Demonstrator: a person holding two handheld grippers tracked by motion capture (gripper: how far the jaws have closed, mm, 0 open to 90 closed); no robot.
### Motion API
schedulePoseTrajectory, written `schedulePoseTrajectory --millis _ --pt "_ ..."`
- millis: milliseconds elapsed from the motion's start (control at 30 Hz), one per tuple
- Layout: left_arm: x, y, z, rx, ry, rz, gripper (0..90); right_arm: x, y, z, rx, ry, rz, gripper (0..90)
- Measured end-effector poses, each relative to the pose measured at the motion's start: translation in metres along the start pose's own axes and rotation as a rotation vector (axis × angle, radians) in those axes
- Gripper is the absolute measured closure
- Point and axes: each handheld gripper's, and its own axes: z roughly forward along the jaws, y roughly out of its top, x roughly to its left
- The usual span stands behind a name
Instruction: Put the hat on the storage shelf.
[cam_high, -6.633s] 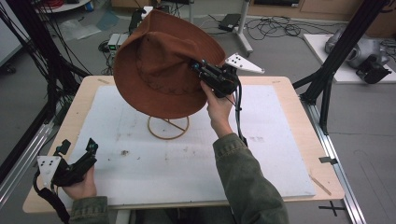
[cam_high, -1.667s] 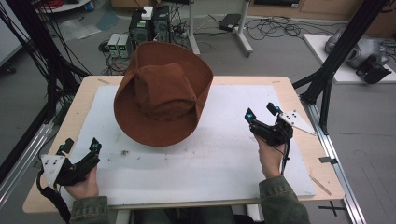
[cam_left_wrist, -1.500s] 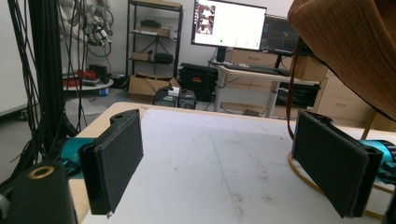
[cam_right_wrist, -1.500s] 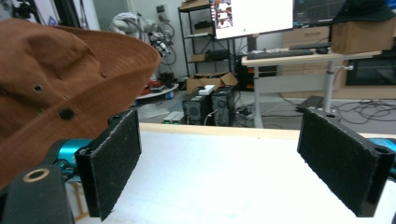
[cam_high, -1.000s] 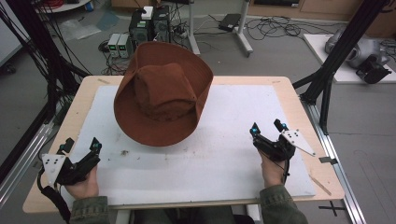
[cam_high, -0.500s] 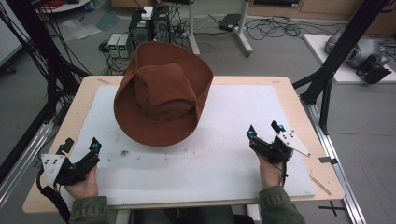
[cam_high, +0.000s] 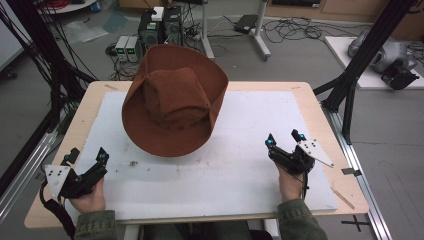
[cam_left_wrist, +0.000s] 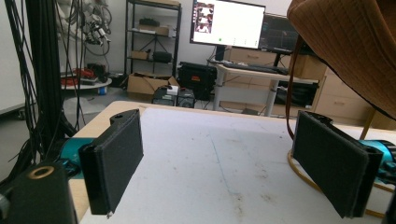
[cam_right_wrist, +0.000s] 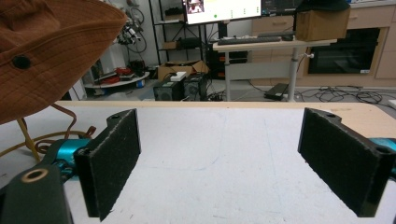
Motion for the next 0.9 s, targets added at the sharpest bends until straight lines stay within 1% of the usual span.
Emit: schedulePoseTrajectory --millis 100,233,267,300,333,367,400,433,467,533,667,767,800,833,900 --pt "0.000 0.000 0.000 0.000 -0.001 -0.003 16.6 0.000 0.000 -0.001 0.004 0.002 0.009 12.3" --pt "0.000 0.000 0.000 -0.001 -0.002 -0.002 16.6 -0.001 0.000 -0.002 -0.003 -0.001 0.005 12.3" --pt "0.000 0.000 0.000 -0.001 -0.002 -0.002 16.6 -0.001 -0.001 -0.003 -0.017 0.000 0.013 12.4" --pt "0.000 0.001 0.000 -0.003 -0.002 -0.003 16.6 -0.003 -0.005 -0.004 -0.028 -0.010 0.024 12.5" --pt "0.000 0.001 0.000 -0.001 -0.002 -0.003 16.6 -0.005 -0.006 -0.003 -0.028 -0.010 0.031 12.5" --pt "0.000 0.000 0.000 -0.001 -0.003 -0.003 16.7 -0.008 -0.006 -0.003 -0.021 -0.009 0.061 12.5" --pt "0.000 0.000 0.000 -0.001 -0.003 -0.003 16.6 -0.010 -0.006 -0.003 -0.027 -0.010 0.071 12.5" --pt "0.000 0.000 0.000 -0.001 -0.002 -0.003 16.6 -0.010 -0.006 -0.003 -0.027 -0.010 0.071 12.5" --pt "0.000 0.000 0.000 -0.001 -0.002 -0.003 16.6 -0.011 -0.006 -0.004 -0.027 -0.012 0.095 12.5" --pt "0.000 0.000 0.000 0.001 -0.002 -0.002 16.6 -0.015 -0.006 -0.005 -0.031 -0.017 0.115 12.5" --pt "-0.001 0.000 0.000 0.002 -0.006 0.000 16.6 -0.016 -0.007 -0.005 -0.030 -0.019 0.120 12.5" --pt "-0.001 0.000 0.001 0.000 -0.007 -0.003 16.6 -0.016 -0.007 -0.005 -0.029 -0.012 0.106 12.6" --pt "-0.001 0.000 0.001 0.001 -0.007 -0.003 16.6 -0.015 -0.007 -0.005 -0.025 -0.014 0.111 12.5" --pt "-0.001 0.000 0.001 0.003 -0.008 -0.003 16.6 -0.016 -0.007 -0.005 -0.027 -0.011 0.099 12.5" --pt "-0.001 0.000 0.001 0.007 -0.009 -0.005 16.6 -0.015 -0.007 -0.004 -0.022 -0.007 0.102 12.5"
